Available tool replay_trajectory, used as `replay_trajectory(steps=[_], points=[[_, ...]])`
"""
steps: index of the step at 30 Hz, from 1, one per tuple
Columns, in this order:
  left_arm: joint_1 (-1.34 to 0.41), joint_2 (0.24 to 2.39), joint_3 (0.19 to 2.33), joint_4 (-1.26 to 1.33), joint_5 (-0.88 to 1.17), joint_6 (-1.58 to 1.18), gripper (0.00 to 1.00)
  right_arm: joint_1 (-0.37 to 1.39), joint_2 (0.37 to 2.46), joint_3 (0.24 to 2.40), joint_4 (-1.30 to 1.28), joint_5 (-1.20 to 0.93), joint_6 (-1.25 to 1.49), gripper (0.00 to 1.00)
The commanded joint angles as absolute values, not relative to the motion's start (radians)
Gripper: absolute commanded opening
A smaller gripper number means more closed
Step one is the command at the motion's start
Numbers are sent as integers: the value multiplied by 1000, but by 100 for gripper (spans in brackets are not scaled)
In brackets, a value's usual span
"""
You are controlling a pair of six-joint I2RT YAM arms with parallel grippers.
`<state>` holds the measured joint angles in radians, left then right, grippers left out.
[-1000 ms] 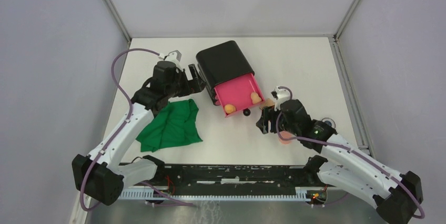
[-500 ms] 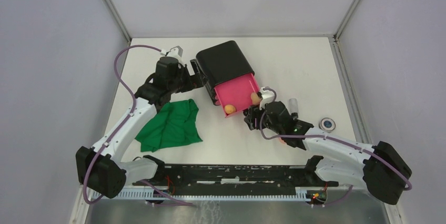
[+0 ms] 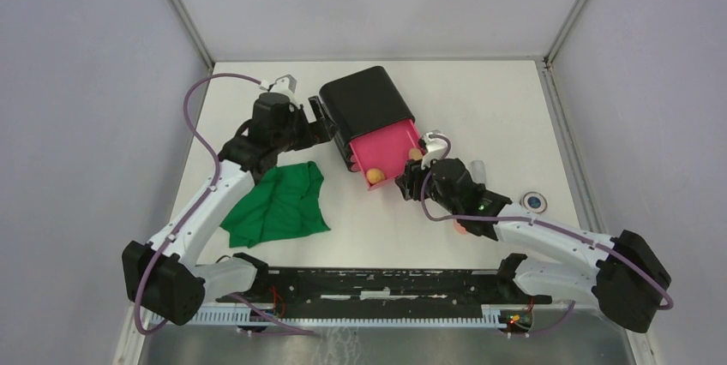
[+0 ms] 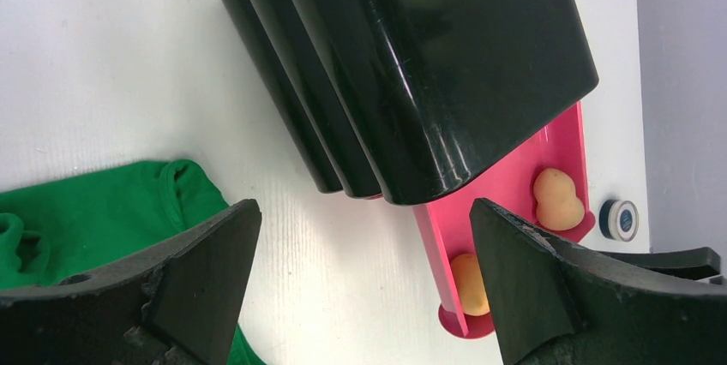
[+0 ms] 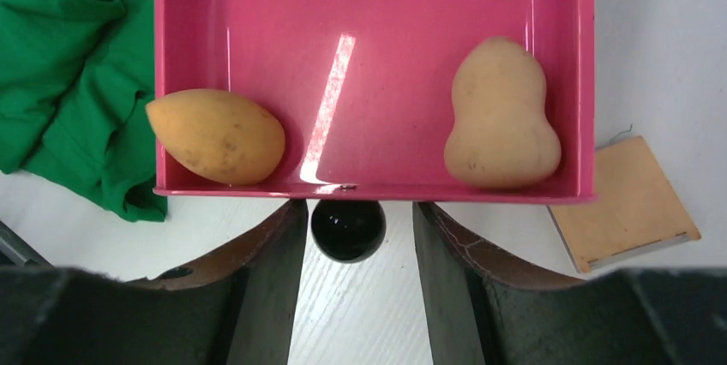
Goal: Organize the makeup
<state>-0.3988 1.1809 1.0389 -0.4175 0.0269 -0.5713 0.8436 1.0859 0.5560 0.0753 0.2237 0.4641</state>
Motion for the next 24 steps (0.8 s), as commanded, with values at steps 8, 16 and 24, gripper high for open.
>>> replay_trajectory(steps=[8, 16, 24], points=[[-395, 1130, 1043, -412, -4, -578, 99, 842, 1178, 702, 138, 292, 423, 55], [-395, 1125, 1037, -423, -9, -567, 99, 842, 1223, 711, 145, 331, 426, 55], [-395, 1096, 1031, -446, -29, -561, 99, 804, 1325, 819, 168, 345, 341, 56]])
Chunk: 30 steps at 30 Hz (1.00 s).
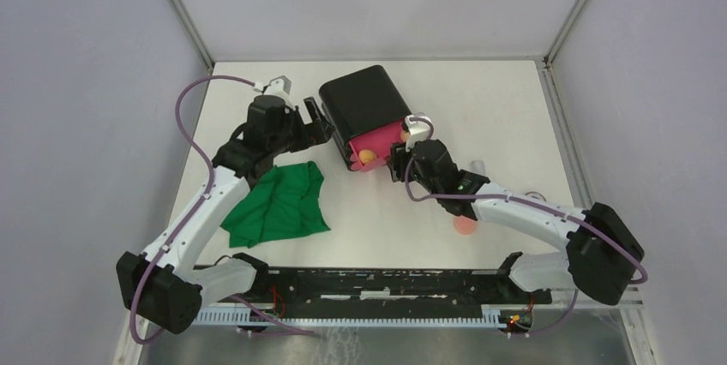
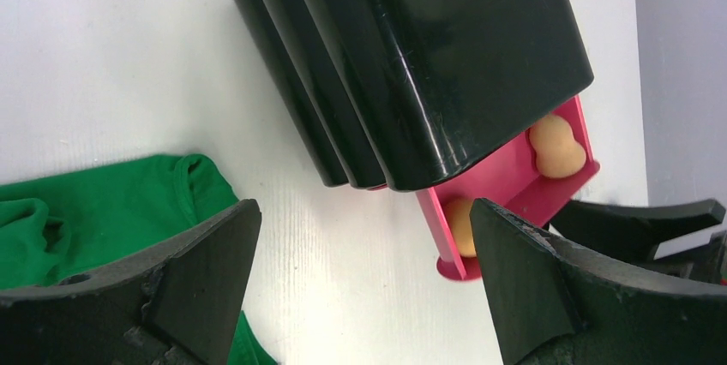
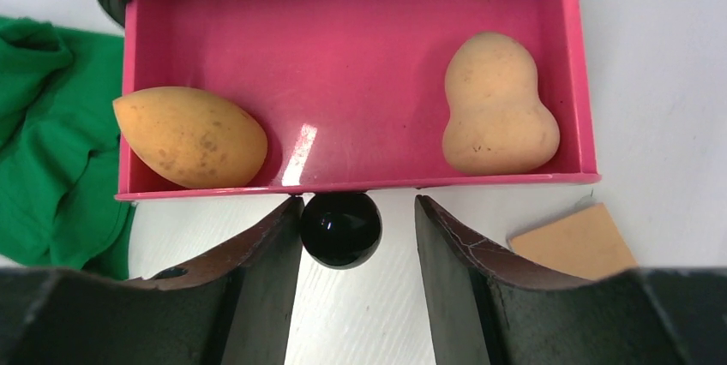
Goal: Organize the makeup
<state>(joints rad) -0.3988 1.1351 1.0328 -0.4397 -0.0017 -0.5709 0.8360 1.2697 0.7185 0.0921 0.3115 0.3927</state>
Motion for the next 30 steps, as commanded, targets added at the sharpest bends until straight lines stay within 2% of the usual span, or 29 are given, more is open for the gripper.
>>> replay_trajectory(steps=[1, 13, 21, 26, 30], points=[[-395, 1093, 1031, -450, -29, -560, 99, 797, 1342, 832, 176, 337, 337, 56], [-393, 1044, 1032, -498, -56, -552, 99, 740, 1555, 999, 211, 268, 336, 56], [-394, 1042, 1026, -504, -49, -561, 99, 722, 1616, 1052, 203, 253, 354, 57], [-394, 1037, 1027, -507, -46, -563, 99, 715, 1603, 1059, 176, 211, 358, 57], [-394, 1033, 1027, -511, -48, -564, 99, 716, 1507, 1000, 151, 147, 360, 59]])
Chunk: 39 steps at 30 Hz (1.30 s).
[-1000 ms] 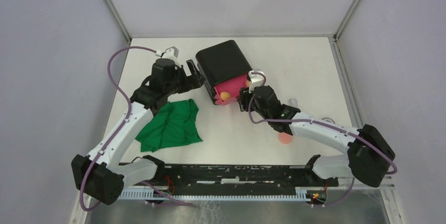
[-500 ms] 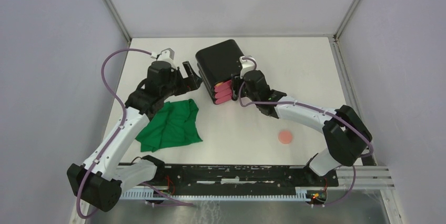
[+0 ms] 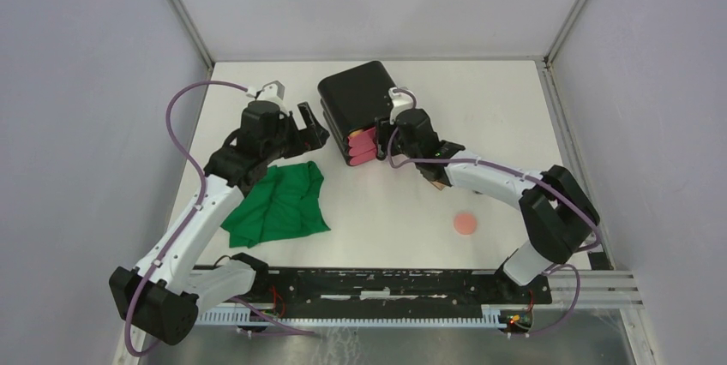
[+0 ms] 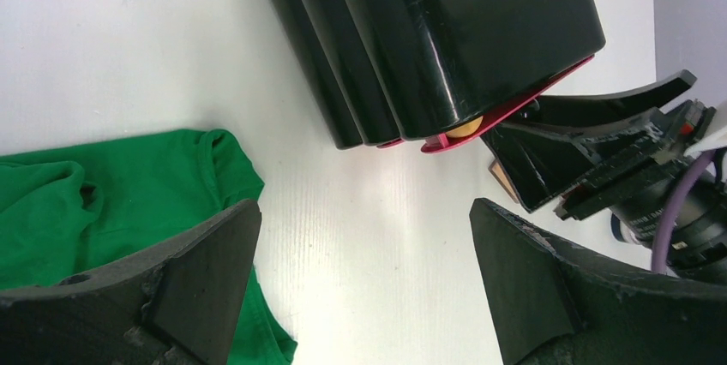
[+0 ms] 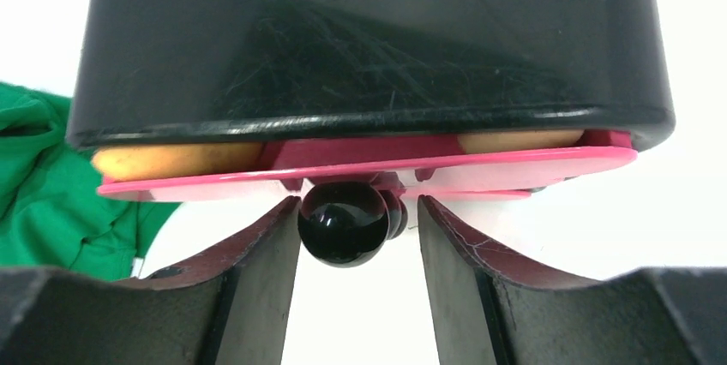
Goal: Organize the makeup
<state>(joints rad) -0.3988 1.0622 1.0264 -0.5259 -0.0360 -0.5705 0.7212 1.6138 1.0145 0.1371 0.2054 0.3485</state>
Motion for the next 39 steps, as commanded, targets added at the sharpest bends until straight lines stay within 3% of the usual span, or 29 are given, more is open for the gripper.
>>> replay_trajectory(steps=[1, 7, 20, 29, 34, 39], points=[[-394, 1034, 1024, -509, -47, -564, 99, 717, 1478, 982, 140, 133, 357, 60], [-393, 1059, 1009, -481, -25, -574, 99, 715, 1328, 919, 48, 191, 373, 72], [-393, 1027, 1003, -500, -43, -575, 99, 713, 1543, 1122, -57, 162, 386, 69], [-394, 1018, 1003, -512, -56, -572, 99, 713, 1613, 1173, -65, 167, 385, 54], [-394, 1017, 1002, -515, -61, -568, 99, 714, 1567, 1122, -48, 166, 376, 37], [-393, 1018, 996, -515, -67, -568, 99, 713, 1494, 1053, -50, 158, 370, 32]])
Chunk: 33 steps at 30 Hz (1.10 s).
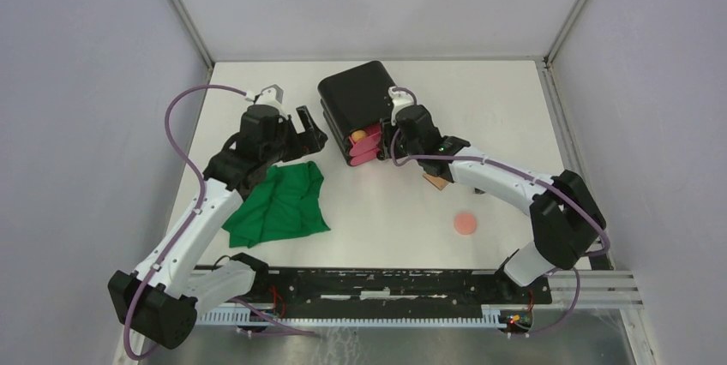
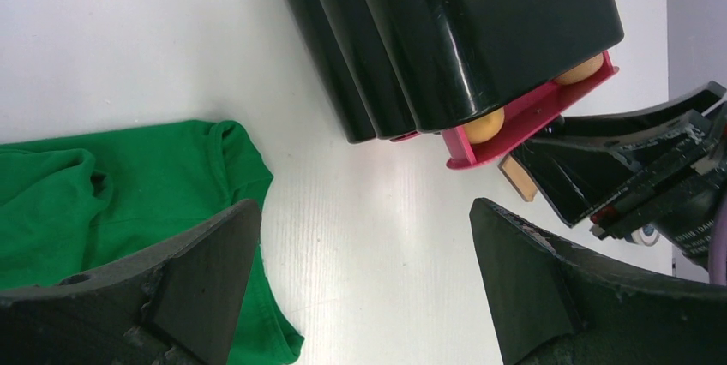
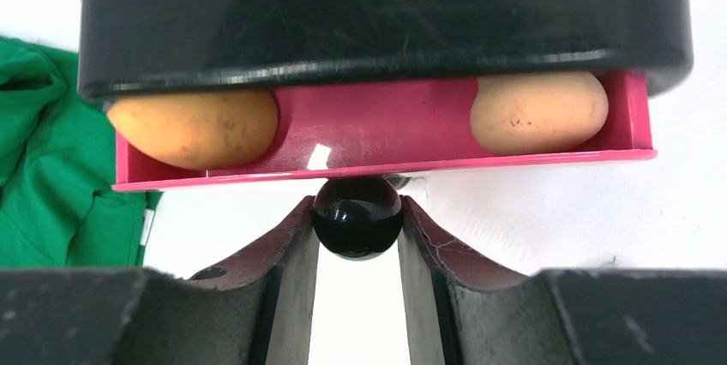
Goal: Organize the makeup
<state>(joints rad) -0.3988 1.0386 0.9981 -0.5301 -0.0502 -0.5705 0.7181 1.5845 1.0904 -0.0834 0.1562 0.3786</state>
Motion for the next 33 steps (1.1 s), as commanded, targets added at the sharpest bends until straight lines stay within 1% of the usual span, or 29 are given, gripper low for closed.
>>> replay_trajectory(steps=[1, 3, 5, 6, 8, 9, 13, 17, 19, 23, 25, 30, 33], points=[[-393, 1021, 995, -515, -67, -566, 99, 713, 1479, 1038, -52, 153, 372, 31], [-394, 1024, 993, -512, -66, -567, 99, 713, 1451, 1010, -53, 141, 377, 29], [-393, 1028, 992, -507, -64, -567, 99, 714, 1424, 987, -56, 137, 384, 30], [-393, 1029, 991, -504, -63, -568, 99, 713, 1419, 978, -60, 137, 385, 34], [-394, 1032, 989, -501, -62, -568, 99, 713, 1406, 976, -90, 138, 379, 52], [-394, 1033, 990, -499, -60, -568, 99, 714, 1400, 981, -111, 144, 373, 56], [-394, 1033, 991, -502, -58, -563, 99, 713, 1334, 996, -193, 172, 346, 64], [-393, 1027, 991, -504, -64, -560, 99, 713, 1243, 999, -255, 170, 323, 66], [-394, 1025, 995, -506, -62, -560, 99, 714, 1206, 1011, -267, 145, 322, 65], [-394, 1015, 1000, -506, -65, -560, 99, 720, 1206, 1065, -261, 52, 347, 57], [-394, 1009, 1000, -515, -78, -558, 99, 733, 1250, 1118, -259, -5, 350, 52], [-388, 1002, 1011, -571, -113, -560, 99, 786, 1386, 1251, -244, -65, 339, 41], [-375, 987, 1001, -576, -112, -558, 99, 805, 1477, 1326, -267, -115, 338, 32]])
